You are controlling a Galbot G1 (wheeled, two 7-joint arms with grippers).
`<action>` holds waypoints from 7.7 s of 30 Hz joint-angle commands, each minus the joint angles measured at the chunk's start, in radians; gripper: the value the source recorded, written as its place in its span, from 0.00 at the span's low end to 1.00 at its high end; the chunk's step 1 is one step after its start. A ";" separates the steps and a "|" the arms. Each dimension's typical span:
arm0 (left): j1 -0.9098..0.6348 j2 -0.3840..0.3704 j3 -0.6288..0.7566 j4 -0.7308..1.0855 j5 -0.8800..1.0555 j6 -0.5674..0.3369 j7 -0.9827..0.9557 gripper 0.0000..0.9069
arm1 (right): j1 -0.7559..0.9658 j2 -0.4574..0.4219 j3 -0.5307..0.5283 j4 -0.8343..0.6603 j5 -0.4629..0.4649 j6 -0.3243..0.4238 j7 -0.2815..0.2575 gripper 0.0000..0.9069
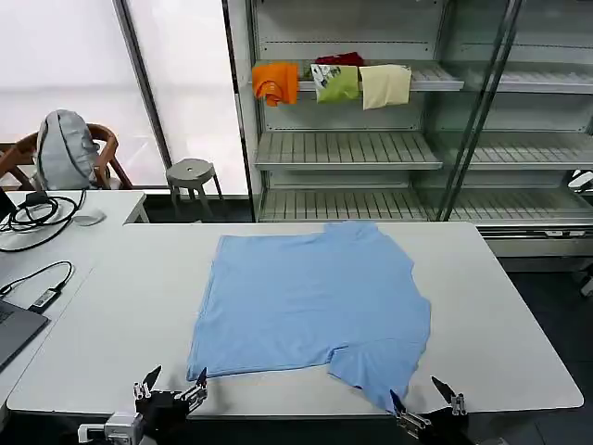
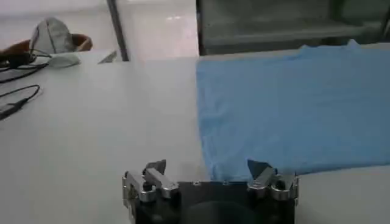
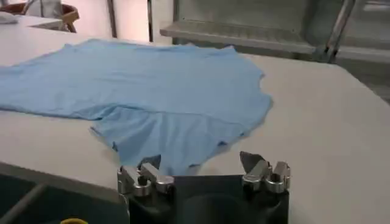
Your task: Fold and organize the clothes.
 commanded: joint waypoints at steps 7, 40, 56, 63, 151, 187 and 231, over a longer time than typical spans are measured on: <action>-0.024 -0.008 -0.010 0.033 -0.005 0.006 0.002 1.00 | 0.021 -0.001 -0.054 -0.015 -0.008 0.004 0.009 1.00; -0.026 -0.017 0.008 0.033 0.038 -0.023 0.104 0.02 | 0.064 0.002 -0.109 -0.019 0.014 -0.004 0.024 0.00; -0.303 0.040 -0.025 0.133 -0.121 -0.082 0.207 0.02 | 0.395 -0.010 -0.068 -0.069 0.079 -0.118 0.047 0.00; -0.420 0.032 0.012 0.238 -0.098 -0.095 0.255 0.02 | 0.538 0.004 -0.086 -0.160 0.084 -0.150 0.026 0.00; -0.465 0.162 0.008 0.349 -0.159 -0.070 0.259 1.00 | 0.810 0.021 -0.109 -0.428 0.019 -0.186 -0.041 1.00; -0.463 0.108 0.065 0.416 -0.094 0.006 0.186 0.02 | 0.614 -0.032 -0.076 -0.423 0.144 -0.186 -0.057 0.00; 0.201 0.053 -0.122 0.026 0.065 -0.087 0.164 1.00 | 0.058 -0.048 0.126 -0.019 0.000 -0.130 -0.109 1.00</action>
